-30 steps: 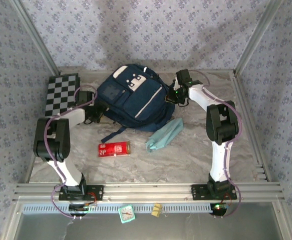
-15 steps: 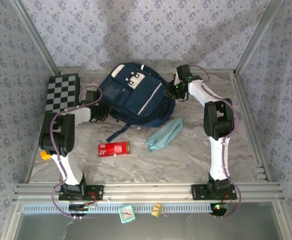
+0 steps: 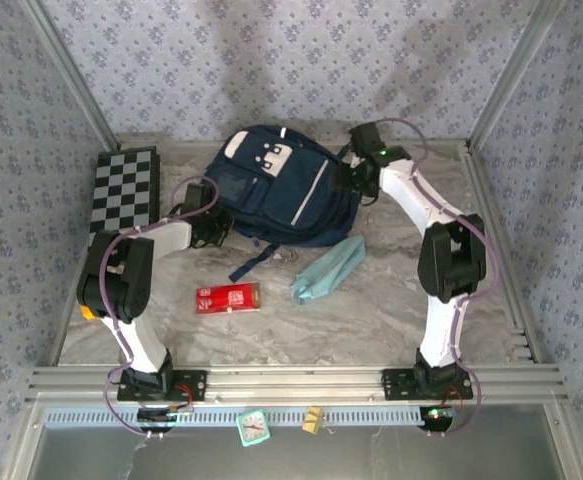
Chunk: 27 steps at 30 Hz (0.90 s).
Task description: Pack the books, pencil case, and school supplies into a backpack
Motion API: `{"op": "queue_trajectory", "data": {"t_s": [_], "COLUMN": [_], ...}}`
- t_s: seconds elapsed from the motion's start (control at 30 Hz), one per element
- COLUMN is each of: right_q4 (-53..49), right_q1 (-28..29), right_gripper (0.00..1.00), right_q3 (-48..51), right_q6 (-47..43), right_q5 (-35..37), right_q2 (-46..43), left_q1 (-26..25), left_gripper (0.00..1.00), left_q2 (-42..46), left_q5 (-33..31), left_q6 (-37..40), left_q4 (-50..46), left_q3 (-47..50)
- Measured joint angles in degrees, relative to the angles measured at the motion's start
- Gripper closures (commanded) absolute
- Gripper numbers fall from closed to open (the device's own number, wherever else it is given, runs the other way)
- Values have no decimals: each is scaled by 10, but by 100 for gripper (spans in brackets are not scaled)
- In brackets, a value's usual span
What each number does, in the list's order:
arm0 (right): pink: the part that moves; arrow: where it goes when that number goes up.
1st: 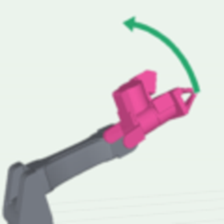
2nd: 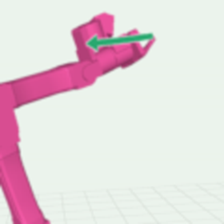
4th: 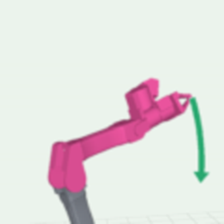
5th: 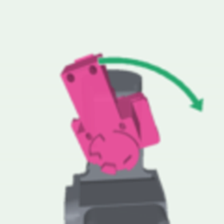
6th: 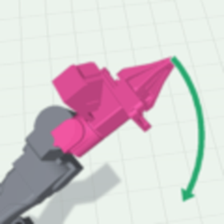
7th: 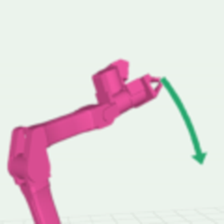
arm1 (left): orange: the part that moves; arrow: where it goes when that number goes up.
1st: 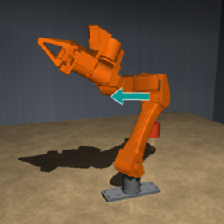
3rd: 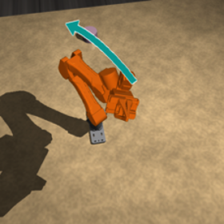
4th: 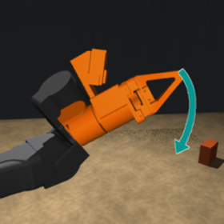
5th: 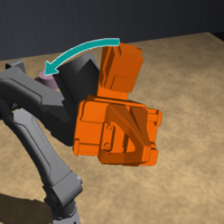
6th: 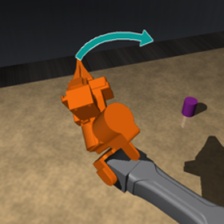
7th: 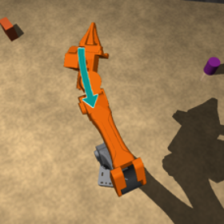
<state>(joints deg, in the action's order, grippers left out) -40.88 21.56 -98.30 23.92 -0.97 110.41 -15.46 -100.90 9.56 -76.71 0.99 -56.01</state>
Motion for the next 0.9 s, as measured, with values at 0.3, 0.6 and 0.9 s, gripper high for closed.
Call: {"op": "queue_trajectory", "data": {"t_s": [0.3,0.6,0.9], "right_q4": [106,238,228], "right_q1": [213,278,290], "right_gripper": [51,58,59], "right_q3": [117,155,106], "right_q6": [78,118,160], "right_q5": [27,90,134], "right_q2": [-38,23,96], "left_q1": [-27,-32,-49], "left_gripper": [100,100,100], "left_q2": [28,35,42], "left_q5": [-11,-13,-23], "left_q6": [-43,-54,-54], "left_q4": [-4,-4,-8], "left_q3": [5,8,8]}}
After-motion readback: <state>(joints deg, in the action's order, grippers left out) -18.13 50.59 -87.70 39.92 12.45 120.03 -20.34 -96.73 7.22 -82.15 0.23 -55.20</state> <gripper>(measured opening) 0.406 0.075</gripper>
